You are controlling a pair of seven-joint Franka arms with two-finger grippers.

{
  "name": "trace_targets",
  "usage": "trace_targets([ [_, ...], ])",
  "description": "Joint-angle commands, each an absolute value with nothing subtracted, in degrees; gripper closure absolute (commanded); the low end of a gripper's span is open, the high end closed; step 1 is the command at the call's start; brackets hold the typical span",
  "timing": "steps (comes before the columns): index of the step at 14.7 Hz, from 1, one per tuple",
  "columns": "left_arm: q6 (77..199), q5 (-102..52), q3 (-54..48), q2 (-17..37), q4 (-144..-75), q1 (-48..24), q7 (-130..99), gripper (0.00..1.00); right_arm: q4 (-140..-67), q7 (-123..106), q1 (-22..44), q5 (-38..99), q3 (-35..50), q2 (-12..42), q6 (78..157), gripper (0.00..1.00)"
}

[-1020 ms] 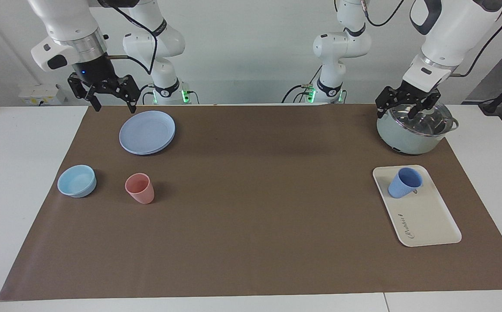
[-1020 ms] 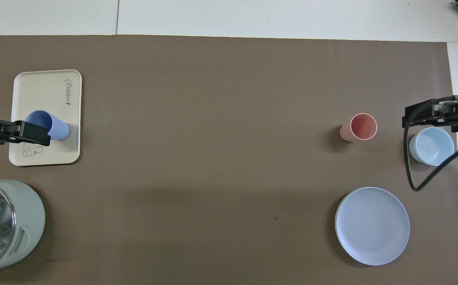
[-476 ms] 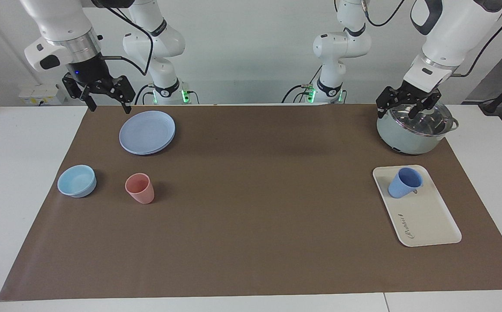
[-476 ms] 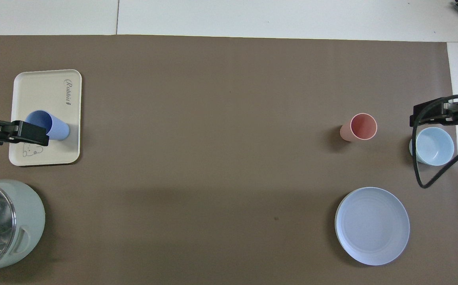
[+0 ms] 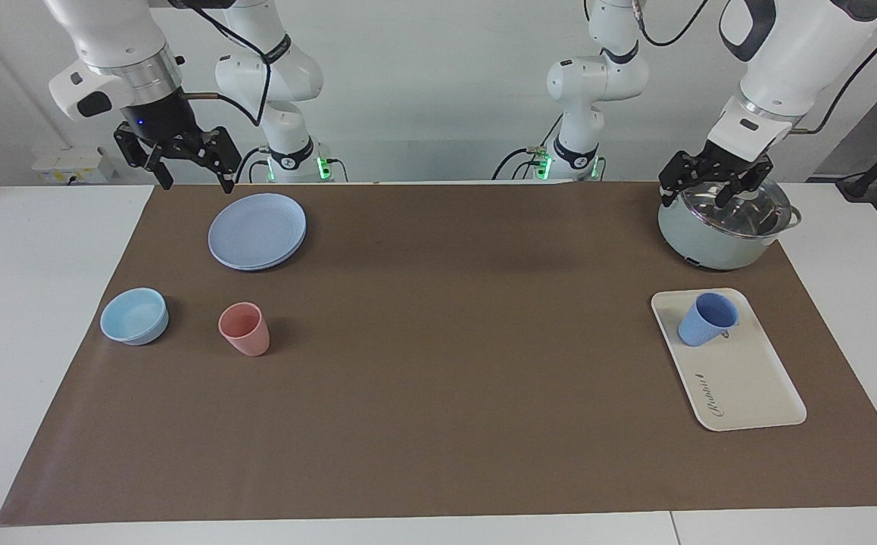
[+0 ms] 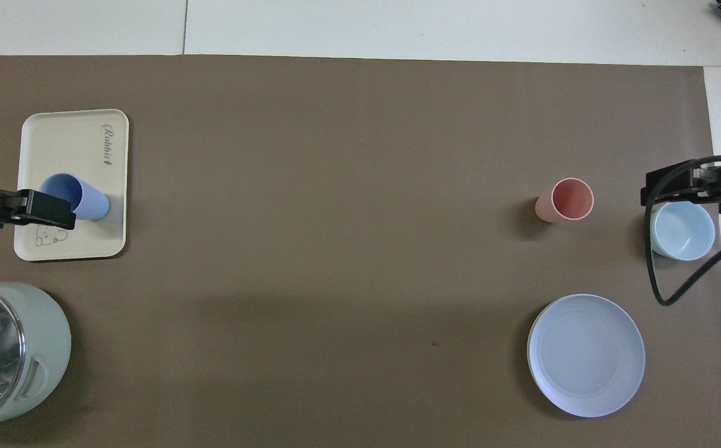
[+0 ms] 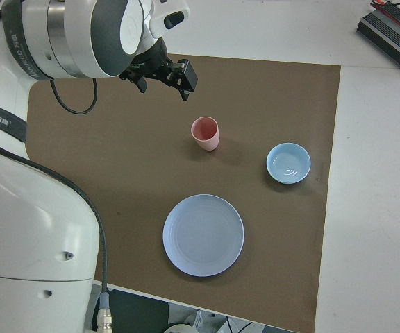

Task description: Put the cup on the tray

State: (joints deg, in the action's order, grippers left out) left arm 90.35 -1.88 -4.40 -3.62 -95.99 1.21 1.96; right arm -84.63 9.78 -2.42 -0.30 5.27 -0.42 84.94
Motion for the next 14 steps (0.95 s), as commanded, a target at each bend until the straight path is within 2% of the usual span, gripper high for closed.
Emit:
trace_targets([
  [1, 90.44, -2.72, -4.57, -3.78, -96.24, 1.85, 2.29, 0.0, -84.73, 8.35, 0.69, 0.26, 1.33, -0.97, 83.67, 0.01],
  [14, 90.44, -2.72, -4.57, -3.87, -96.24, 1.85, 2.37, 0.0, -84.99, 8.09, 3.25, 0.7, -1.41, -0.97, 80.16, 0.01],
])
